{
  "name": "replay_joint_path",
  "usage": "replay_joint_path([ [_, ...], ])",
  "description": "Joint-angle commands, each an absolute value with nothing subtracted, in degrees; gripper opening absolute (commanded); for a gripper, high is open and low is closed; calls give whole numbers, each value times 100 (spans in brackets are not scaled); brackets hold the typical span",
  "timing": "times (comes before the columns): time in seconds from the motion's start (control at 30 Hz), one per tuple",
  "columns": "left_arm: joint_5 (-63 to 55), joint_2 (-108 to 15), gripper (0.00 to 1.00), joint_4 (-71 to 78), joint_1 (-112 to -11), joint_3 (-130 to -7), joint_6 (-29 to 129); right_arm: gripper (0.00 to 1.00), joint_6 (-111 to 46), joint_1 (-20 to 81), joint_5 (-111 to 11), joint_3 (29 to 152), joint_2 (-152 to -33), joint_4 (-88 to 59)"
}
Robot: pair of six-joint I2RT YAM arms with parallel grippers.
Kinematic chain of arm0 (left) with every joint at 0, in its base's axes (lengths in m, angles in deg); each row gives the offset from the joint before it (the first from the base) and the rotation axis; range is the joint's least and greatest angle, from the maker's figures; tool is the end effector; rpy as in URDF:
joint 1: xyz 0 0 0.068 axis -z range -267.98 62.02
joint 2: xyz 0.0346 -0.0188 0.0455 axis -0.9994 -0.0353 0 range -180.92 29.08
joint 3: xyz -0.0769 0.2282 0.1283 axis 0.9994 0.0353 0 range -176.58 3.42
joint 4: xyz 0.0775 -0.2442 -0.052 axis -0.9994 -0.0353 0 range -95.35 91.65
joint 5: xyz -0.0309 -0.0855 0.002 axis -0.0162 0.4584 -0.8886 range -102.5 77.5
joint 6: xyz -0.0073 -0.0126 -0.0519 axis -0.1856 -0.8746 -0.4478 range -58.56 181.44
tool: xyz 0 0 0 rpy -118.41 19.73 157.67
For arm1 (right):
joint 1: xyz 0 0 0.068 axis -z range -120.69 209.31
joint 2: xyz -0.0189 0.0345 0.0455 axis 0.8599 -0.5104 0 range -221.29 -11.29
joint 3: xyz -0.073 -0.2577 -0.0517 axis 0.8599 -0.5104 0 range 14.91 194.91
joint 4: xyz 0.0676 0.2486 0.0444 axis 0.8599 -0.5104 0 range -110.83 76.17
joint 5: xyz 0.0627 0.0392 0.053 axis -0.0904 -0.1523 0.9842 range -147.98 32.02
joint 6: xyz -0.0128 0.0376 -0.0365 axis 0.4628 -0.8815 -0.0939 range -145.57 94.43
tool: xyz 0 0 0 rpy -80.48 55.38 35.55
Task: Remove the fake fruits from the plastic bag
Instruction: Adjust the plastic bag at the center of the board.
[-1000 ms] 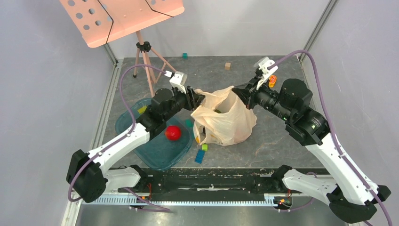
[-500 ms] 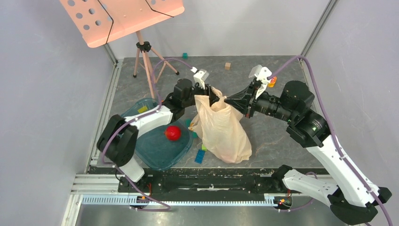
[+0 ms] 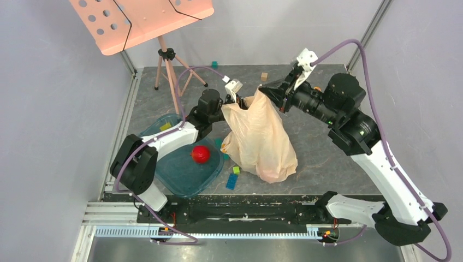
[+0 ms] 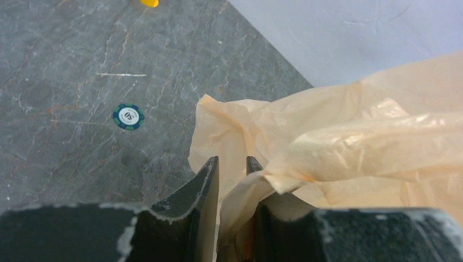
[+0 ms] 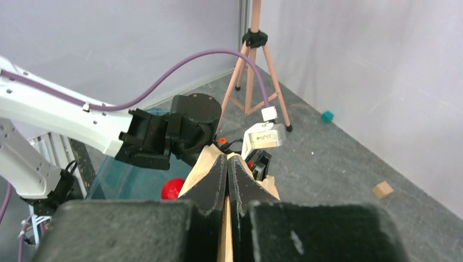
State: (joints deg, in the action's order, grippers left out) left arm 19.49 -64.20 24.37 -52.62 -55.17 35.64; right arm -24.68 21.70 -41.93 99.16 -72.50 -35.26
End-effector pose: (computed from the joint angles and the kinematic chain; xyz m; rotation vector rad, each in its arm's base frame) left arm 0.2930 -0.2310 0.2654 0.5913 1.8360 -1.2381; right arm 0.1549 0.1317 0.4990 -0.7337 1.4095 0.7197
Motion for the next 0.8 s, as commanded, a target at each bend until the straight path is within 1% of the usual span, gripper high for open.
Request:
replay_joint_path([
  [0.0,2441,-6264,31,2635,-5449,-5720,3319,0,-2329,2178,-4314,10681,-7600,-3007],
  [0.07,2501,-6292,32,2863,-5560,-5626,3140,0,-2305,2172,-4320,10690,-7661,-3004],
  [0.1,2511,-6300,36,2961,-5620,-5565,3055,0,-2280,2178,-4336,10657,-7647,-3007],
  [0.17,2508,-6282,56,3101,-5758,-5447,2885,0,-2226,2178,-4466,10458,-7549,-2992],
  [0.23,2461,-6207,68,3225,-5857,-5293,2800,0,-2156,2178,-4726,10092,-7385,-2997],
  [0.27,2425,-6151,85,3185,-5877,-5256,2792,0,-2119,2178,-4883,9890,-7265,-2984],
  [0.3,2382,-6097,94,3122,-5887,-5232,2795,0,-2090,2175,-5029,9628,-7160,-2989],
  [0.33,2336,-6018,99,3032,-5888,-5210,2796,0,-2075,2180,-5215,9380,-7062,-2976],
  [0.5,1768,-5378,100,2381,-5888,-5033,2736,0,-2108,2178,-5756,8622,-6703,-2908],
  [0.6,1468,-4897,100,1924,-5897,-4962,2693,0,-2160,2175,-5921,8524,-6658,-2907],
  [0.77,1332,-4138,100,1216,-5895,-4829,2837,0,-2238,2172,-6084,8514,-6666,-2904],
])
